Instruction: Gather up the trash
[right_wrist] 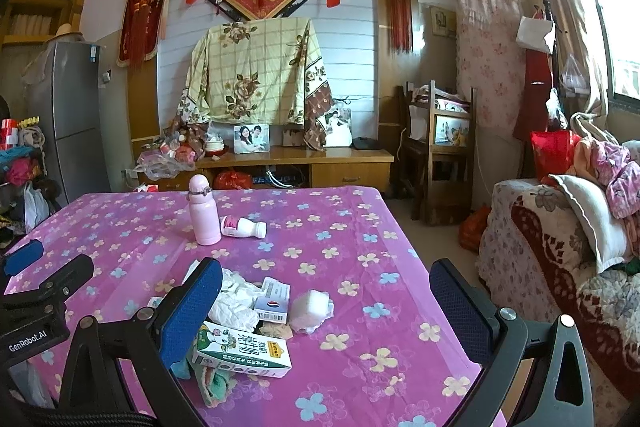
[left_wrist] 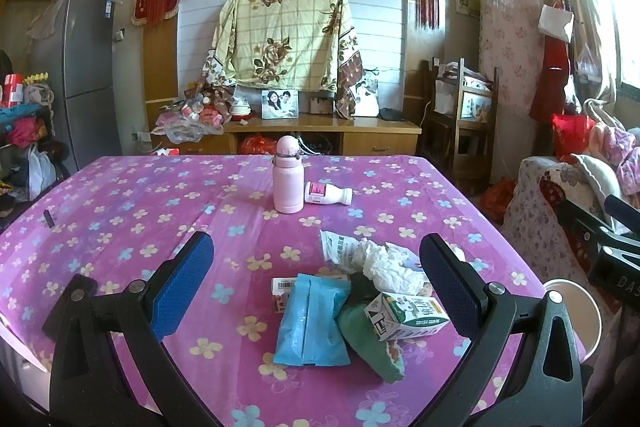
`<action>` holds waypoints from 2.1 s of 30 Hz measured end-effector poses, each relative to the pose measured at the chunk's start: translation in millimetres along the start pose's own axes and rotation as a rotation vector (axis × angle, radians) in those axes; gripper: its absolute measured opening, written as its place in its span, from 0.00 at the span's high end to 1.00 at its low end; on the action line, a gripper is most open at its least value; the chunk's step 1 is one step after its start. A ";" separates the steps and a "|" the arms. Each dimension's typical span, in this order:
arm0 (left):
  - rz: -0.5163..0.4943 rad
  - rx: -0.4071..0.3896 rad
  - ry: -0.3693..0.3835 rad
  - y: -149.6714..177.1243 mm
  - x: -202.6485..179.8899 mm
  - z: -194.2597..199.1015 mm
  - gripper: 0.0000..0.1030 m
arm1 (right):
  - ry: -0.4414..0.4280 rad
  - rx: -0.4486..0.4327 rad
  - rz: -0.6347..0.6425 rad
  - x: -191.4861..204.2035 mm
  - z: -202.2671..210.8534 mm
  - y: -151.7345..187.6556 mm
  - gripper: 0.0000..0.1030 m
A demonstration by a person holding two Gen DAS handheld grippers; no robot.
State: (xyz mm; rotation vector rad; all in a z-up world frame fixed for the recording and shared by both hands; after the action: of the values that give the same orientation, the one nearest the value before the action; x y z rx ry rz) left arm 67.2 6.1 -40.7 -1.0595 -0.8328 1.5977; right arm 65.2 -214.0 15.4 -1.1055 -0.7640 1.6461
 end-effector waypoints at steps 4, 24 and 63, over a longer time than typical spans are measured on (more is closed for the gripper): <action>0.037 0.009 0.010 0.7 1.6 -0.5 0.01 | 0.000 0.005 0.001 -0.1 -0.8 1.3 0.00; 0.094 0.023 0.029 2.8 3.3 -3.2 0.01 | -0.002 0.029 0.009 -0.5 -5.8 9.3 0.00; 0.132 0.220 0.038 44.6 7.8 -24.9 0.01 | -0.139 0.233 0.056 22.2 -63.6 69.9 0.00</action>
State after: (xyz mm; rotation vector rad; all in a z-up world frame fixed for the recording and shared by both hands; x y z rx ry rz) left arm 73.2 2.5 -91.9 -0.9996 -0.5558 1.7307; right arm 95.1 -217.2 -76.8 -0.8623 -0.6144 1.8230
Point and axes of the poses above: each gripper's, at about its wrist camera, not at the fingertips, and z roughly against the way its jaws point, x to its left, y to its underside, the point moved 9 cm from there along -z, roughly the way its jaws point, and after that the axes turned 11 degrees about z, right-handed, at the moved point
